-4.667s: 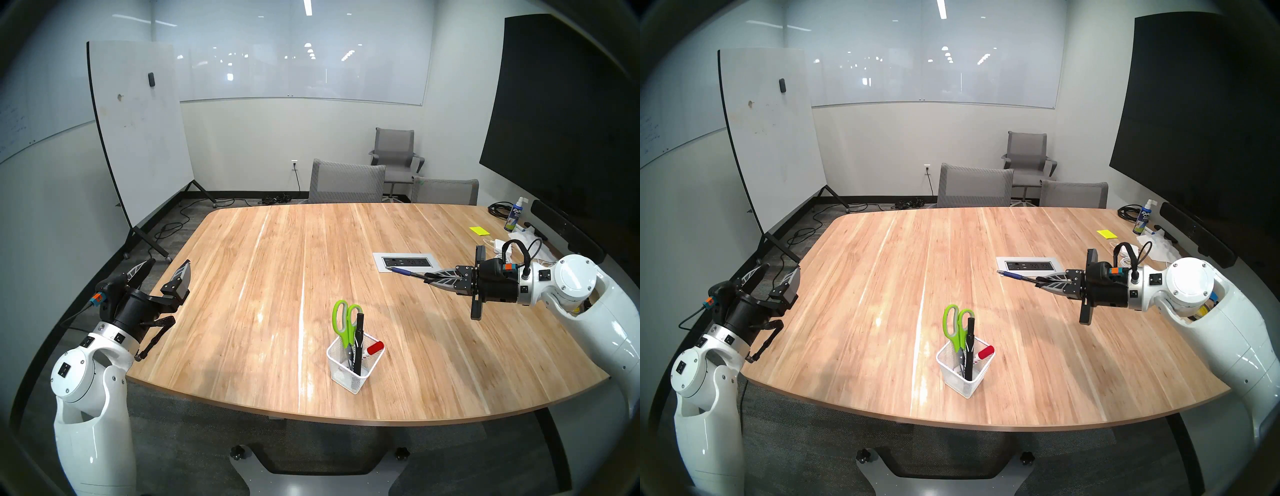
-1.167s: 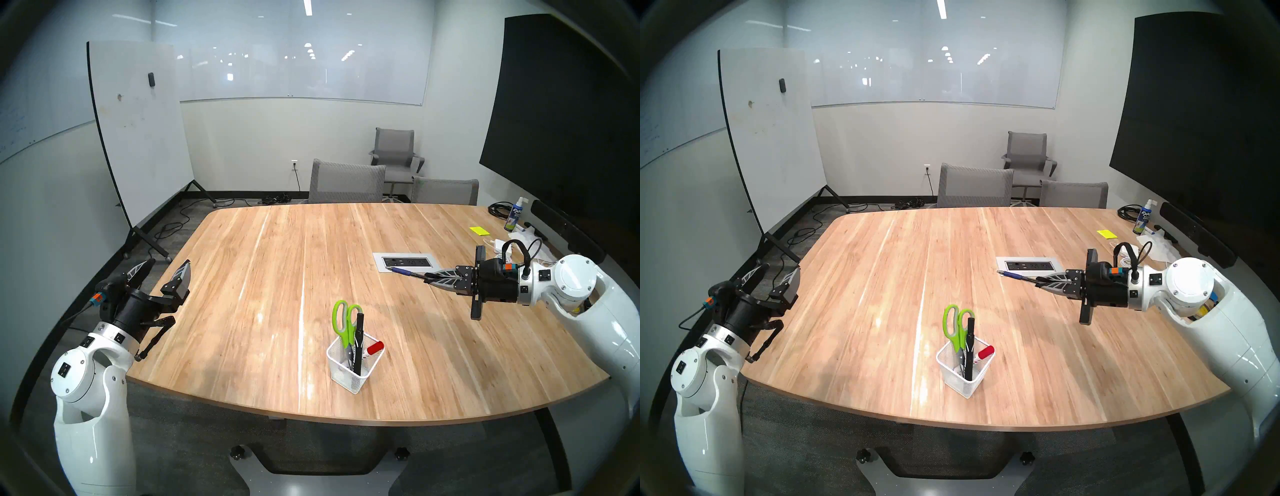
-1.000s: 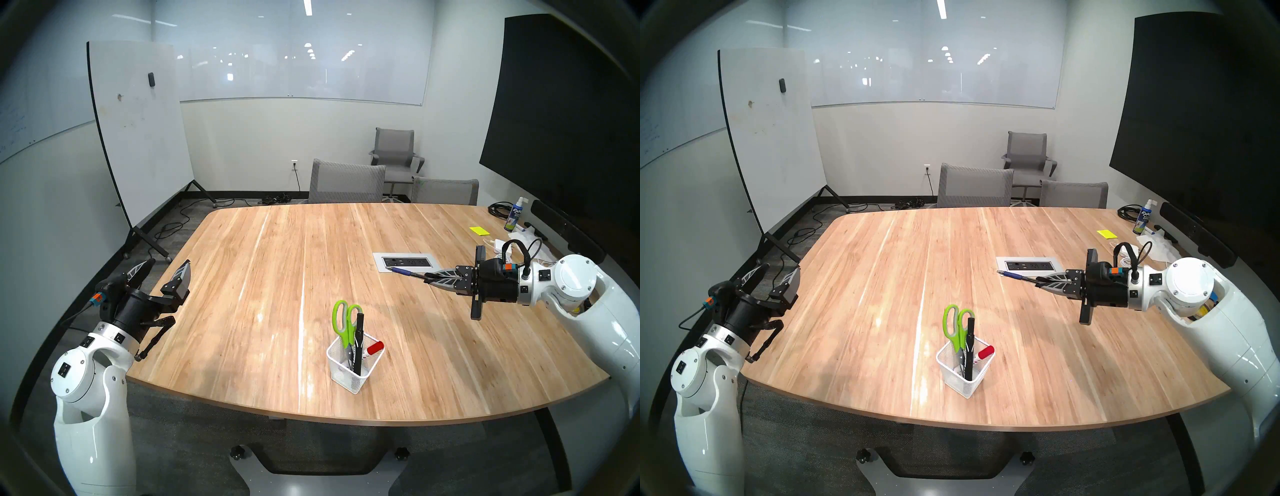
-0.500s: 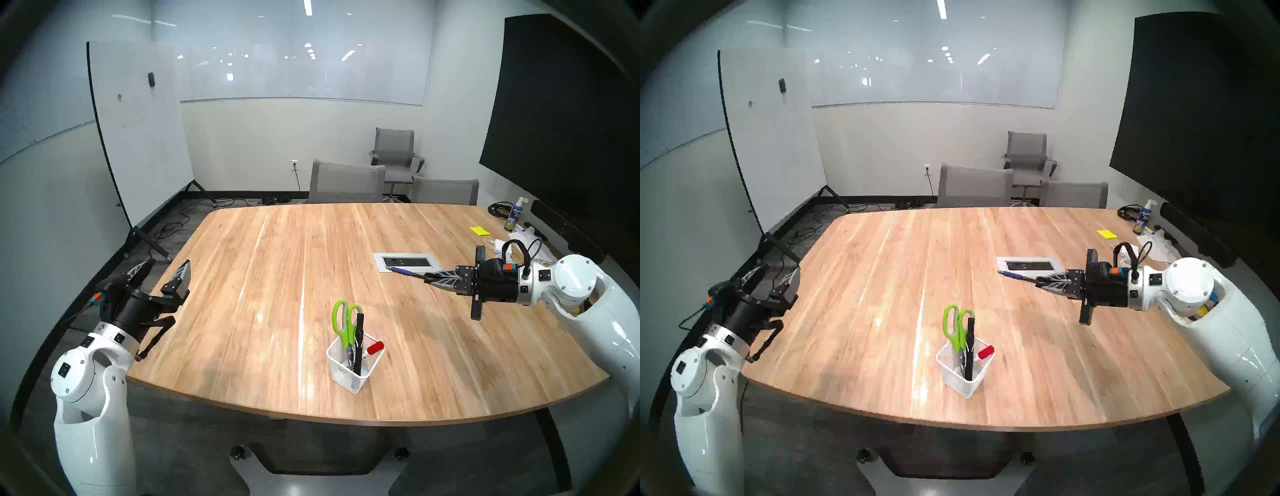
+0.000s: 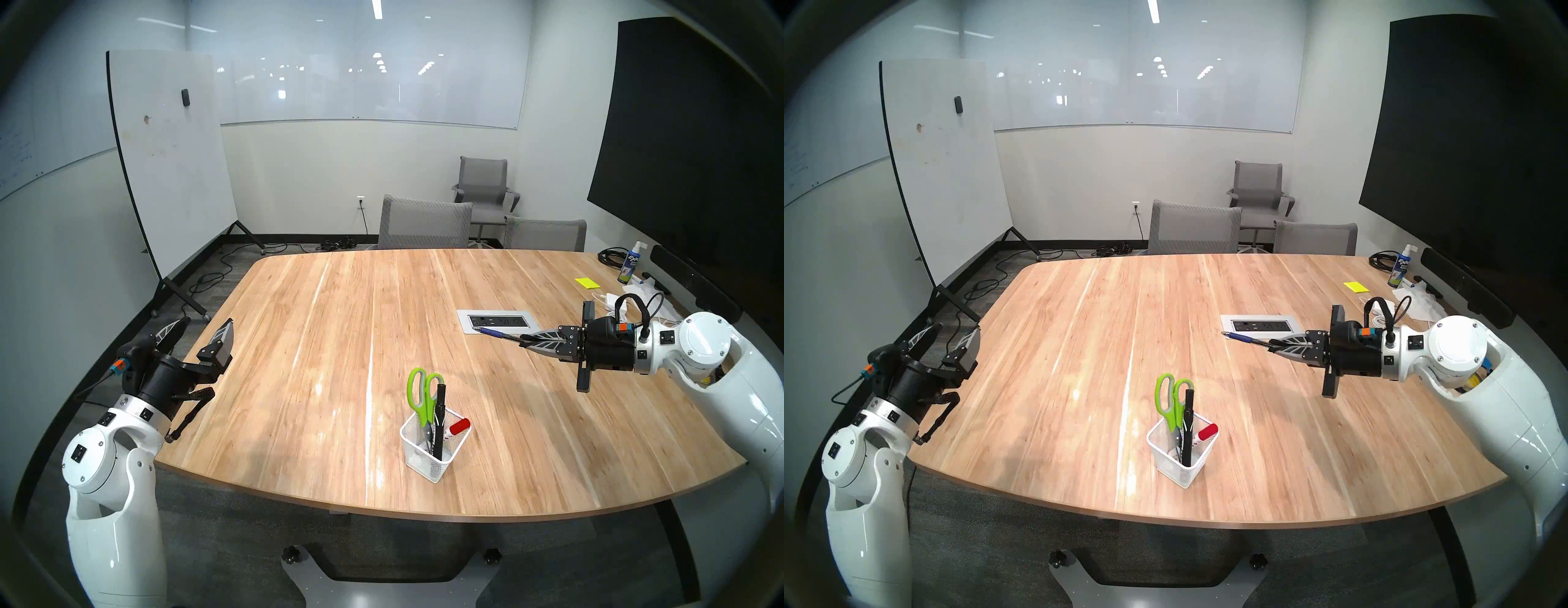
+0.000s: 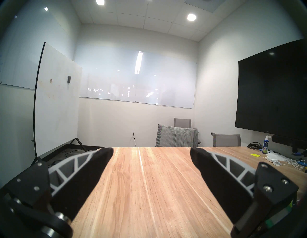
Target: Place the pen, the marker, and the scissors into the pen holder
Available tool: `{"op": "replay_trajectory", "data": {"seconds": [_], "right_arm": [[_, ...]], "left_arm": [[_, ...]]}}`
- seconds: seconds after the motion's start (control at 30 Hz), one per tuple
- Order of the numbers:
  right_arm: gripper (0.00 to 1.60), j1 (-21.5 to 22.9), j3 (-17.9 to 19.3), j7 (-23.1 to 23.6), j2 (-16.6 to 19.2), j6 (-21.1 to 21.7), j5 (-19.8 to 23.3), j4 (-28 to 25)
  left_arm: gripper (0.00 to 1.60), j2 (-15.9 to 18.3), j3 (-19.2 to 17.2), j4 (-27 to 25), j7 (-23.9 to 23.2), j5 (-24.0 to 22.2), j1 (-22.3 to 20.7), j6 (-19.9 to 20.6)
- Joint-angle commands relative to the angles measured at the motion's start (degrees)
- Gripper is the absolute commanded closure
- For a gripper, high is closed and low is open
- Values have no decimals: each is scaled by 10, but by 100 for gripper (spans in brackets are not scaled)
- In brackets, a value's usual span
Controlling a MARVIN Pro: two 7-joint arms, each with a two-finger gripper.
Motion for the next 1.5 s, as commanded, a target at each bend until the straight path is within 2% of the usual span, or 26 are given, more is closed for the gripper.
{"op": "replay_trajectory", "data": {"seconds": [0.0,1.47], "right_arm": [[160,8,6,-1,2,0,1,-3],[160,8,6,-1,2,0,1,-3]], "left_arm": [[0,-1,1,-13,1,0,-1,-1],[0,-1,1,-13,1,0,-1,-1]]}}
